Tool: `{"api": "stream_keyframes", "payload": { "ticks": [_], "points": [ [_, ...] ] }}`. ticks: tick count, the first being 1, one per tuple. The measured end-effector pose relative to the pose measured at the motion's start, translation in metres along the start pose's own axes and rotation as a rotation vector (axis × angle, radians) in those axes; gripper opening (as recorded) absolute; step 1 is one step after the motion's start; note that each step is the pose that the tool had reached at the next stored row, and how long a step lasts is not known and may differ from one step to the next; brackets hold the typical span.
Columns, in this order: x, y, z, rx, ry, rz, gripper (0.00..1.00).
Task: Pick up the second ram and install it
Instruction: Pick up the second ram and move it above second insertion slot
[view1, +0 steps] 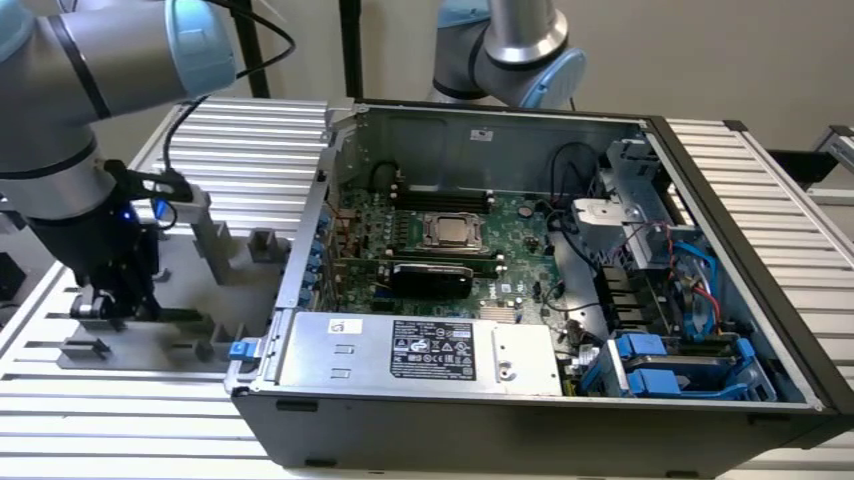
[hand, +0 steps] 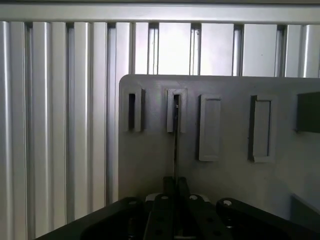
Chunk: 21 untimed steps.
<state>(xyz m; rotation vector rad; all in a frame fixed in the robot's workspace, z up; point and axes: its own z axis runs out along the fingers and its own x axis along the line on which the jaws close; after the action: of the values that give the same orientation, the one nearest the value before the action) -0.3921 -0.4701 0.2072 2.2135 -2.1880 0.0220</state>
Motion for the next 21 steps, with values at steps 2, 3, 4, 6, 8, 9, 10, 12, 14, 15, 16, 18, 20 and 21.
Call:
{"api": "stream_keyframes", "payload": {
  "ticks": [2,3,4,6,8,9,10,12,14,15,16,18,20,21],
  "points": [
    [0.0,0.0001,-0.0062,-0.0003,0.0001,0.0,0.0],
    [0.0,0.0001,-0.0099,-0.0003,0.0,0.0,0.0],
    [0.0,0.0001,-0.0142,-0.0002,0.0,0.0,0.0],
    [0.001,0.0002,-0.0231,-0.0002,0.0,0.0,0.0],
    [0.001,0.0,-0.0326,-0.0003,0.0001,0.0,0.0],
    [0.001,-0.0001,-0.037,-0.0001,0.0,0.0,0.0],
    [0.001,-0.0004,-0.0415,-0.0002,0.0,0.0,0.0],
    [0.002,-0.001,-0.0505,-0.0002,0.0001,0.0,0.0],
    [0.002,-0.0018,-0.0597,-0.0003,0.0001,0.0,0.0],
    [0.002,-0.0023,-0.0642,-0.0002,0.0,0.0,0.0],
    [0.002,-0.0029,-0.0686,-0.0001,0.0,0.0,0.0],
    [0.002,-0.0036,-0.0779,-0.0002,0.0001,0.0,0.0],
    [0.003,-0.0046,-0.0869,-0.0003,0.0001,0.0,0.0],
    [0.003,-0.0053,-0.0914,-0.0002,0.0,0.0,0.0]
  ]
}}
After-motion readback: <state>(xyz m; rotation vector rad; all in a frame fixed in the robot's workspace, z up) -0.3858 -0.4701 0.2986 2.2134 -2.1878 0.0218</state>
